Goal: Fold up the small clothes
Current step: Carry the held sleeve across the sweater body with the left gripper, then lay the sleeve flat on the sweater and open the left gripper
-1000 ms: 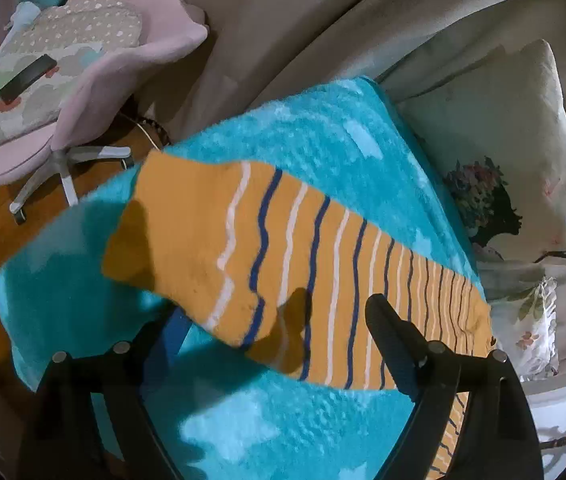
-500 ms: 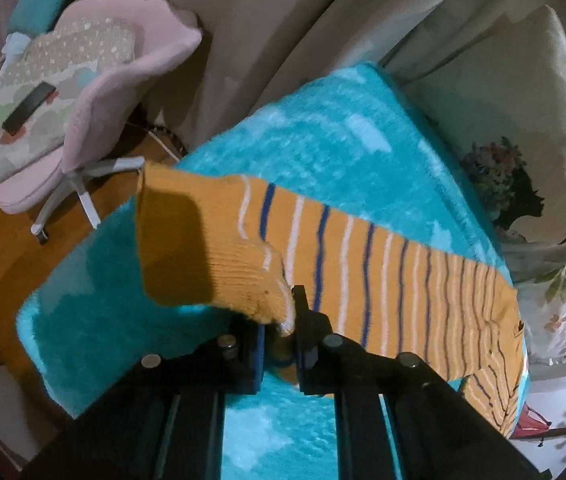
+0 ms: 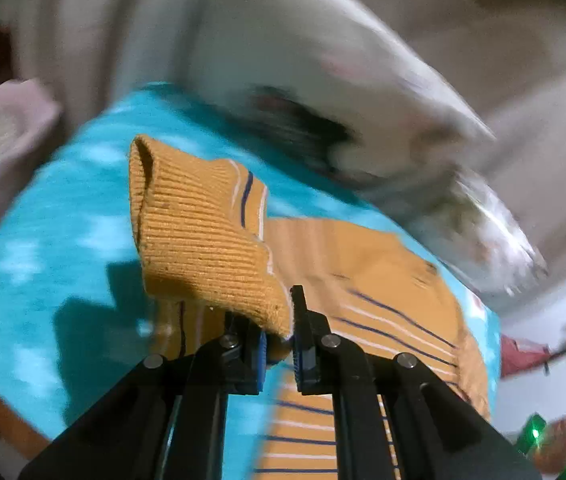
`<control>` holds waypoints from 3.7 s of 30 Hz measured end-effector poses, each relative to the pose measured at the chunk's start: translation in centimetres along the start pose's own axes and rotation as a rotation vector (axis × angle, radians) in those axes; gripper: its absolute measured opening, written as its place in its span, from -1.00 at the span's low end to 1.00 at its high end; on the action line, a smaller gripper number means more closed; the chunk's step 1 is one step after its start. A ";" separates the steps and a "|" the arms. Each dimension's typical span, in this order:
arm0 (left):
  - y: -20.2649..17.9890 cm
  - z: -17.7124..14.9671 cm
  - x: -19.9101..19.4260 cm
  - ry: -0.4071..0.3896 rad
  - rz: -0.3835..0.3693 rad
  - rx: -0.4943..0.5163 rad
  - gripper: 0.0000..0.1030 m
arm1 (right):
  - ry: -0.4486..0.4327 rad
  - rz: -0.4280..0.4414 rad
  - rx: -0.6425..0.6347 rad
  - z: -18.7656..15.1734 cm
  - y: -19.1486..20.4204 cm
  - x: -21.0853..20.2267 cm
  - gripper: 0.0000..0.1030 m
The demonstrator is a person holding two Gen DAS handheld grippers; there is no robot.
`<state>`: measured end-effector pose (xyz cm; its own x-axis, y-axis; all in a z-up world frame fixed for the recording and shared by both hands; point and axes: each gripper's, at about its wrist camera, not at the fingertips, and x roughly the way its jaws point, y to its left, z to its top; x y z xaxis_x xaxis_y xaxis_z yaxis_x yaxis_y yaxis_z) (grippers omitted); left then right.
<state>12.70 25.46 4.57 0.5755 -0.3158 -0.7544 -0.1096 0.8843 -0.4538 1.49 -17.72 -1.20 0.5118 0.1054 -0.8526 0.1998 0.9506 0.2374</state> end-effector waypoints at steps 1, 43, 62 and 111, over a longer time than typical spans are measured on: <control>-2.1 -0.4 0.7 0.008 -0.015 0.027 -0.82 | -0.009 0.005 0.002 0.5 -1.1 -0.4 0.13; -11.6 -5.2 12.2 0.077 0.286 0.145 0.09 | -0.038 0.207 -0.086 7.5 -9.6 1.2 0.41; -8.5 0.9 18.1 0.209 0.353 0.395 -0.76 | 0.016 0.032 -0.024 6.2 -4.8 2.1 0.24; -7.2 -7.3 7.1 0.185 0.237 0.415 0.48 | 0.005 -0.187 -0.163 6.9 1.8 13.0 1.00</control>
<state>11.68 14.28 -1.00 0.4163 -0.1125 -0.9022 0.1329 0.9892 -0.0620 14.28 -16.70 -8.66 0.4746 -0.0756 -0.8770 0.1530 0.9882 -0.0023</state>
